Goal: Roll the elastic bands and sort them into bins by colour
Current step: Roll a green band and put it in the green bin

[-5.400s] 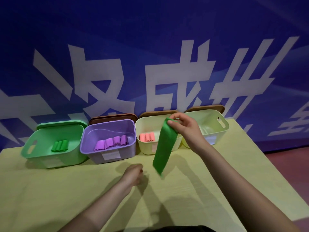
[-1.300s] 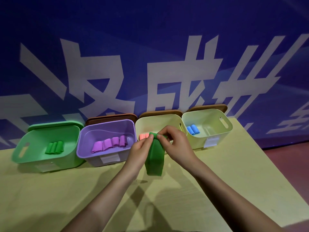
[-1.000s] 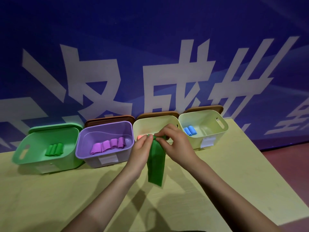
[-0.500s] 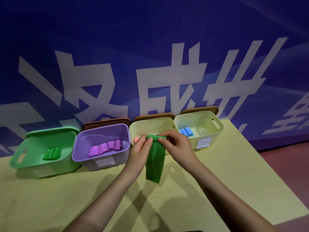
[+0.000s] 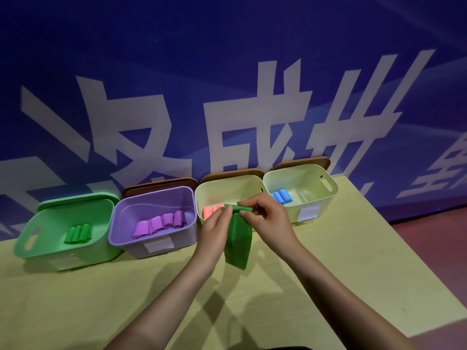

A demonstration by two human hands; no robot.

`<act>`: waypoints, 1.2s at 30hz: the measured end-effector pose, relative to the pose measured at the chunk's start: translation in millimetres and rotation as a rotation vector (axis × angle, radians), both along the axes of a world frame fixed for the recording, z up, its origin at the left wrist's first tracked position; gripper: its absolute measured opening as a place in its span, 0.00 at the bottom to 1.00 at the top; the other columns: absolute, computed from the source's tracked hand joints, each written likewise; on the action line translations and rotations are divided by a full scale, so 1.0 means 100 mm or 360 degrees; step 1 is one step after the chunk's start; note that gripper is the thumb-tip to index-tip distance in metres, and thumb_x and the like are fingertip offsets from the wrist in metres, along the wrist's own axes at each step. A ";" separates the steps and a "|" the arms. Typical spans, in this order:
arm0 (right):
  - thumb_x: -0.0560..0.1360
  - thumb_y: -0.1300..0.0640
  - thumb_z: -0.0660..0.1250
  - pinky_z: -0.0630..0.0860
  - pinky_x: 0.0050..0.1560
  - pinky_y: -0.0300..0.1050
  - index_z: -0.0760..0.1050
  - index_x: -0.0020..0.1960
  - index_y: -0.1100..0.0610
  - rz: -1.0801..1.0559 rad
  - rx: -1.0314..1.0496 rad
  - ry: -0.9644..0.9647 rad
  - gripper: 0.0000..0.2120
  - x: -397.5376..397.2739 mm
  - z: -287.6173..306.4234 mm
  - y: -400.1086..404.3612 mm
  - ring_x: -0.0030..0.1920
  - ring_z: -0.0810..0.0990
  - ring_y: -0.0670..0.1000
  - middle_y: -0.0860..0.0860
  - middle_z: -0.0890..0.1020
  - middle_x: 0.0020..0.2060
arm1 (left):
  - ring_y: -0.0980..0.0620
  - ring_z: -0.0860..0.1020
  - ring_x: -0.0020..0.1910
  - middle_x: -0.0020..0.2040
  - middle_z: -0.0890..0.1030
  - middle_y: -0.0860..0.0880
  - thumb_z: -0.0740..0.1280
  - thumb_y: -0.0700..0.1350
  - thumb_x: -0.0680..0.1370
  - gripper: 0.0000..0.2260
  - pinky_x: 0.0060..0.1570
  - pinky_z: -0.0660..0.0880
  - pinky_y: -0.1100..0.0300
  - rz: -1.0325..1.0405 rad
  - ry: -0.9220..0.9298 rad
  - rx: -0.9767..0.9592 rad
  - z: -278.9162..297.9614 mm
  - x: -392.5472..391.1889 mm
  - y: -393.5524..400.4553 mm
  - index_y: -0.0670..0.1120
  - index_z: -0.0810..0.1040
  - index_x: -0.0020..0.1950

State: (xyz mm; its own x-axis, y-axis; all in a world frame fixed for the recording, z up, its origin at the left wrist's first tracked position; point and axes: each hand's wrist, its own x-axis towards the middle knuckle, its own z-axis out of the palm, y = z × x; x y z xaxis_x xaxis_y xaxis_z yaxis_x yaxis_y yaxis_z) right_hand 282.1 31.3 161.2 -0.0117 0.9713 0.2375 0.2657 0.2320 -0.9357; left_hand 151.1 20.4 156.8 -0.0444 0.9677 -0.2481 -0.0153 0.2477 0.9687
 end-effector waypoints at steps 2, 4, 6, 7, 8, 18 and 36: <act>0.71 0.67 0.72 0.71 0.44 0.33 0.81 0.45 0.48 0.0013 -0.0015 0.0027 0.14 -0.03 0.00 0.01 0.40 0.74 0.42 0.46 0.78 0.41 | 0.51 0.77 0.58 0.56 0.80 0.48 0.59 0.53 0.81 0.11 0.63 0.72 0.50 -0.0006 -0.0007 0.0016 -0.01 -0.01 0.00 0.52 0.78 0.58; 0.71 0.67 0.72 0.71 0.45 0.33 0.82 0.46 0.48 0.0008 -0.0031 0.0037 0.13 -0.06 -0.02 0.02 0.40 0.74 0.42 0.46 0.78 0.41 | 0.53 0.77 0.55 0.54 0.79 0.49 0.57 0.51 0.82 0.09 0.56 0.73 0.57 -0.0001 -0.0019 0.0035 0.00 -0.01 0.00 0.53 0.76 0.56; 0.71 0.65 0.72 0.72 0.45 0.34 0.82 0.47 0.48 0.0015 -0.0045 0.0025 0.13 -0.07 -0.04 0.02 0.42 0.75 0.43 0.47 0.79 0.42 | 0.54 0.76 0.52 0.53 0.79 0.48 0.56 0.49 0.83 0.09 0.50 0.72 0.62 -0.0002 0.0007 0.0059 0.02 -0.02 0.01 0.51 0.76 0.55; 0.73 0.64 0.71 0.73 0.46 0.34 0.82 0.48 0.48 0.0030 -0.0062 0.0028 0.12 -0.07 -0.04 0.02 0.43 0.76 0.43 0.47 0.79 0.43 | 0.53 0.76 0.51 0.52 0.78 0.46 0.56 0.47 0.83 0.09 0.48 0.71 0.62 -0.0005 0.0033 0.0079 0.02 -0.03 0.02 0.50 0.76 0.53; 0.74 0.63 0.70 0.74 0.47 0.35 0.83 0.50 0.48 0.0050 -0.0089 0.0058 0.11 -0.07 -0.03 0.02 0.45 0.77 0.44 0.47 0.80 0.44 | 0.50 0.76 0.50 0.52 0.78 0.43 0.56 0.46 0.83 0.09 0.48 0.71 0.61 -0.0007 0.0065 0.0111 0.02 -0.03 0.04 0.48 0.76 0.52; 0.77 0.64 0.66 0.73 0.41 0.34 0.79 0.42 0.51 0.0119 -0.0248 0.0192 0.10 -0.05 0.08 0.03 0.37 0.77 0.40 0.46 0.81 0.37 | 0.44 0.75 0.45 0.44 0.76 0.42 0.61 0.47 0.81 0.08 0.45 0.74 0.49 -0.0095 0.0342 0.0478 -0.03 -0.12 0.08 0.47 0.76 0.45; 0.75 0.65 0.68 0.73 0.44 0.34 0.77 0.44 0.53 0.0018 0.0011 -0.0083 0.07 -0.02 0.09 -0.04 0.40 0.76 0.42 0.45 0.79 0.40 | 0.47 0.77 0.48 0.50 0.80 0.37 0.59 0.41 0.82 0.10 0.49 0.71 0.55 -0.0175 0.0106 0.0233 0.11 -0.12 -0.07 0.51 0.78 0.46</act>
